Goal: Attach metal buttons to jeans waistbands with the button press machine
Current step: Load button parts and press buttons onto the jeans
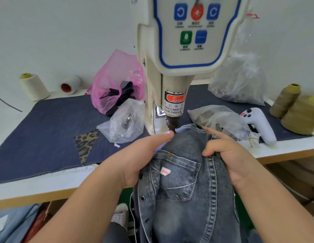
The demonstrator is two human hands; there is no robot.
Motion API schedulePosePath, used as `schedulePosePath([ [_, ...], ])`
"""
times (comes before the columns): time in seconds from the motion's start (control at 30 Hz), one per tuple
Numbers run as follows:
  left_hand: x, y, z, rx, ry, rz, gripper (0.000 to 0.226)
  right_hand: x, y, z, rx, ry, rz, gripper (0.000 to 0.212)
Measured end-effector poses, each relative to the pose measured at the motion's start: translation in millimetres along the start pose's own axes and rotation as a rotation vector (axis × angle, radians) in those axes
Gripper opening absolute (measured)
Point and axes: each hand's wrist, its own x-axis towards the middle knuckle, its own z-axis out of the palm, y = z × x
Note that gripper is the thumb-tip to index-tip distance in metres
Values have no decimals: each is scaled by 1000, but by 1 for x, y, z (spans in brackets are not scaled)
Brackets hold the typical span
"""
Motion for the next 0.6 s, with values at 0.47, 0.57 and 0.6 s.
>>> schedulePosePath([
  [0.47, -21, -37, 17, -57, -290, 288, 99, -33, 10, 16, 315, -451, 130, 66],
  [0.57, -21, -42, 13, -6, -346, 355, 83, -32, 16, 18, 280, -525, 182, 63],
  [0.6, -22, -42, 10, 2, -350, 366, 80, -31, 17, 17, 245, -524, 189, 62],
])
